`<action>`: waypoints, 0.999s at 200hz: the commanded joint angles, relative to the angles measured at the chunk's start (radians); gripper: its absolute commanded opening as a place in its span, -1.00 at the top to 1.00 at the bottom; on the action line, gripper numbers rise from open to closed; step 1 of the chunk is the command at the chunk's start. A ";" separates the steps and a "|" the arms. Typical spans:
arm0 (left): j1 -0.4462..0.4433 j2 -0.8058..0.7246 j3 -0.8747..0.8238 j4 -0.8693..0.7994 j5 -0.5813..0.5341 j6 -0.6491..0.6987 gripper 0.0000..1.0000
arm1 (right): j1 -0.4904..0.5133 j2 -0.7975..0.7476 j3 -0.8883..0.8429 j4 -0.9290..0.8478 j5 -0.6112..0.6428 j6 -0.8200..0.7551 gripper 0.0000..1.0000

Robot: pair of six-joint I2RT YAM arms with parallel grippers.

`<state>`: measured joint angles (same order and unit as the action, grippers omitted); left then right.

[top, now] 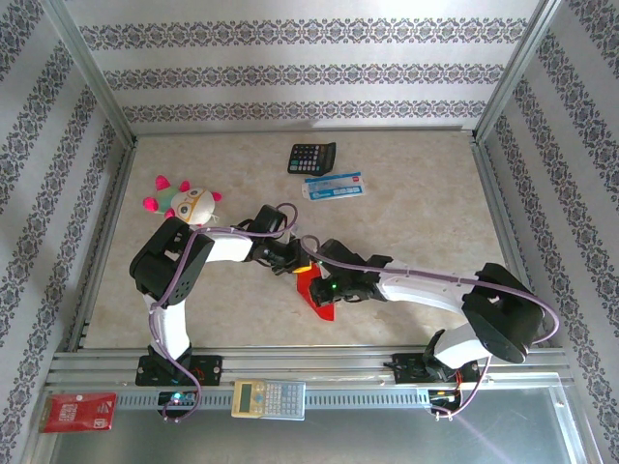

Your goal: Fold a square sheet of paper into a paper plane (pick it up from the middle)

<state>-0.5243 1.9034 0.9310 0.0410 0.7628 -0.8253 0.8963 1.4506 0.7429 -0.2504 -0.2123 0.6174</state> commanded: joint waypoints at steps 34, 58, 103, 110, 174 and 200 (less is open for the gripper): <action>-0.008 0.044 0.001 -0.110 -0.045 0.046 0.83 | -0.083 0.003 -0.001 -0.075 -0.047 -0.046 1.00; -0.008 0.044 0.003 -0.117 -0.046 0.053 0.83 | -0.108 0.025 0.014 -0.100 -0.043 -0.061 1.00; -0.008 0.045 0.003 -0.119 -0.049 0.055 0.84 | -0.141 0.074 0.042 -0.134 -0.021 -0.079 1.00; -0.009 0.045 0.003 -0.119 -0.049 0.053 0.83 | -0.143 0.078 0.045 -0.136 -0.022 -0.081 1.00; -0.008 0.045 0.009 -0.127 -0.049 0.058 0.83 | -0.150 0.141 0.096 -0.145 -0.020 -0.117 1.00; -0.008 0.045 0.009 -0.128 -0.050 0.058 0.83 | -0.155 0.163 0.108 -0.152 -0.016 -0.129 1.00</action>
<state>-0.5247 1.9053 0.9436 0.0109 0.7593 -0.7883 0.7544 1.5894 0.8246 -0.3714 -0.2440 0.5186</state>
